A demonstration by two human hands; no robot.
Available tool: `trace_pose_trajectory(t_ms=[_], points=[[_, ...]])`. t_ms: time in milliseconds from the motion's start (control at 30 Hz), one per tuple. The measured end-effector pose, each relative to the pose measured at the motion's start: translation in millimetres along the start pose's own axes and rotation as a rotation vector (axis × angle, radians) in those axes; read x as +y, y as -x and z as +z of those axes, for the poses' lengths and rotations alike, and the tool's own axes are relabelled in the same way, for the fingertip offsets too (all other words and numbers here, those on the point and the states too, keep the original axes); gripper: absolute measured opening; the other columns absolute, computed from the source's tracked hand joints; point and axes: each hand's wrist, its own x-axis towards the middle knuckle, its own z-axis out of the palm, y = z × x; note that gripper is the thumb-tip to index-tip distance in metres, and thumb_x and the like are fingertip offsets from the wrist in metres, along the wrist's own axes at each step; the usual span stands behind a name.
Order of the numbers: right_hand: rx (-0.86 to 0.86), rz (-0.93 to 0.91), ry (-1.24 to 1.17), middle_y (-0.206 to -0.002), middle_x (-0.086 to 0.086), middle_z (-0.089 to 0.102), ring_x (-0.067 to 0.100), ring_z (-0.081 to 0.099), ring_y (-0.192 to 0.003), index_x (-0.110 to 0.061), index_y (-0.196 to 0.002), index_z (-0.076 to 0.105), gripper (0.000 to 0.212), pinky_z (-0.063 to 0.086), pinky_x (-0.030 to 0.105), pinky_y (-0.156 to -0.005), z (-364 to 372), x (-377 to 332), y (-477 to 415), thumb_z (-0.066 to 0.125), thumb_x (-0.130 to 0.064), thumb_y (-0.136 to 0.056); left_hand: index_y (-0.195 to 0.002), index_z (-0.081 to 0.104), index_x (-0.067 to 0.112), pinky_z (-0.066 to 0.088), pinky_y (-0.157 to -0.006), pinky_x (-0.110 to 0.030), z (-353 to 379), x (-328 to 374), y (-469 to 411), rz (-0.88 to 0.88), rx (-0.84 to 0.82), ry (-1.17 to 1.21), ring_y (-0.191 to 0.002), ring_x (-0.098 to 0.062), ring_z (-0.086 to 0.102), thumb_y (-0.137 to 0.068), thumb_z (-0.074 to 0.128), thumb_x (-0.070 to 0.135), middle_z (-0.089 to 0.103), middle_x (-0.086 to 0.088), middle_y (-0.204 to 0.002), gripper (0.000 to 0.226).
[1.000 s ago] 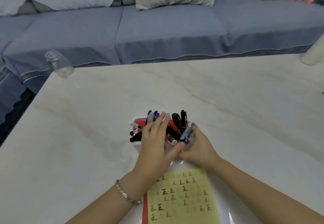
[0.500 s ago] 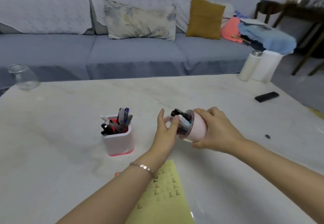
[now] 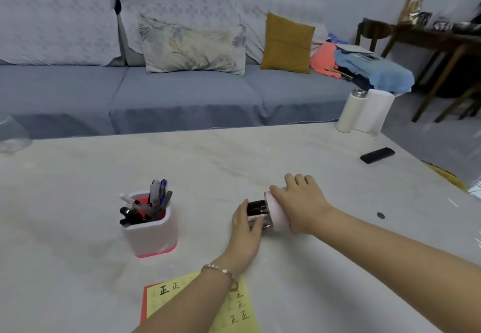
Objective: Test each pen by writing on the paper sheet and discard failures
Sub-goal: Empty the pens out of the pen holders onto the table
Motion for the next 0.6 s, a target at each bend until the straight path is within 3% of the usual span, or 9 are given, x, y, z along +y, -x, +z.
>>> trace_pose_trajectory(t_ms=[67,100,167,300,433,500,600], points=[[-0.011,0.0,0.027,-0.128,0.015,0.037,0.034,0.04,-0.115,-0.017,-0.13,0.035,0.06,0.029,0.042,-0.099,6.5,2.8,-4.0,0.062,-0.016,-0.077,-0.147,0.006,0.021,0.014,-0.106,-0.013,1.7,-17.6,-4.9,0.083,-0.052,-0.194,-0.142,-0.016,0.011,-0.097,0.042,0.035,-0.001,0.0,-0.154,0.064],[-0.015,0.0,0.034,-0.128,0.016,0.036,0.034,0.039,-0.117,-0.016,-0.131,0.034,0.06,0.029,0.043,-0.1,9.5,4.3,-4.7,0.06,-0.014,-0.078,-0.147,0.001,0.025,0.007,-0.113,-0.023,1.1,-25.0,-6.7,0.112,-0.075,-0.35,-0.143,-0.019,-0.001,-0.09,0.038,0.053,-0.007,0.003,-0.155,0.073],[-0.01,-0.001,0.048,-0.13,0.016,0.035,0.034,0.037,-0.119,-0.016,-0.133,0.033,0.06,0.027,0.043,-0.102,13.8,7.9,-4.0,0.058,-0.013,-0.079,-0.145,-0.011,0.033,-0.007,-0.113,-0.038,-2.5,-35.1,-9.7,0.128,-0.116,-0.712,-0.141,-0.025,-0.02,-0.069,0.02,0.077,-0.016,0.008,-0.153,0.094],[-0.002,0.021,0.04,-0.131,0.015,0.037,0.03,0.035,-0.12,-0.014,-0.131,0.037,0.043,0.024,0.042,-0.103,23.6,16.0,2.8,0.044,-0.018,-0.088,-0.144,-0.02,0.03,-0.012,-0.112,-0.041,-4.4,-40.7,-16.2,0.189,-0.142,-0.945,-0.139,-0.023,-0.025,-0.067,0.005,0.081,-0.025,-0.002,-0.153,0.096],[-0.044,0.033,0.167,-0.135,0.017,0.032,0.033,0.032,-0.125,-0.014,-0.135,0.033,0.047,0.018,0.044,-0.108,23.2,37.5,21.0,0.039,-0.02,-0.088,-0.146,-0.017,0.021,-0.01,-0.115,-0.044,1.5,-41.0,-21.2,0.322,-0.148,-1.111,-0.133,-0.018,-0.033,-0.074,-0.008,0.071,-0.035,0.0,-0.145,0.088],[-0.082,0.066,0.175,-0.137,0.017,0.029,0.033,0.03,-0.127,-0.014,-0.138,0.028,0.052,0.017,0.043,-0.109,20.5,52.1,32.0,0.041,-0.017,-0.087,-0.146,-0.015,0.029,-0.009,-0.114,-0.048,7.0,-39.4,-21.8,0.368,-0.193,-1.109,-0.136,-0.023,-0.03,-0.075,-0.006,0.068,-0.037,0.006,-0.141,0.082],[-0.075,0.13,0.136,-0.133,0.012,0.032,0.031,0.035,-0.123,-0.022,-0.138,0.025,0.063,0.023,0.039,-0.107,24.7,72.8,44.6,0.051,-0.02,-0.081,-0.145,-0.009,0.039,-0.008,-0.112,-0.052,14.7,-38.3,-25.6,0.365,-0.257,-1.183,-0.138,-0.028,-0.027,-0.064,-0.025,0.073,-0.032,0.01,-0.144,0.089]])
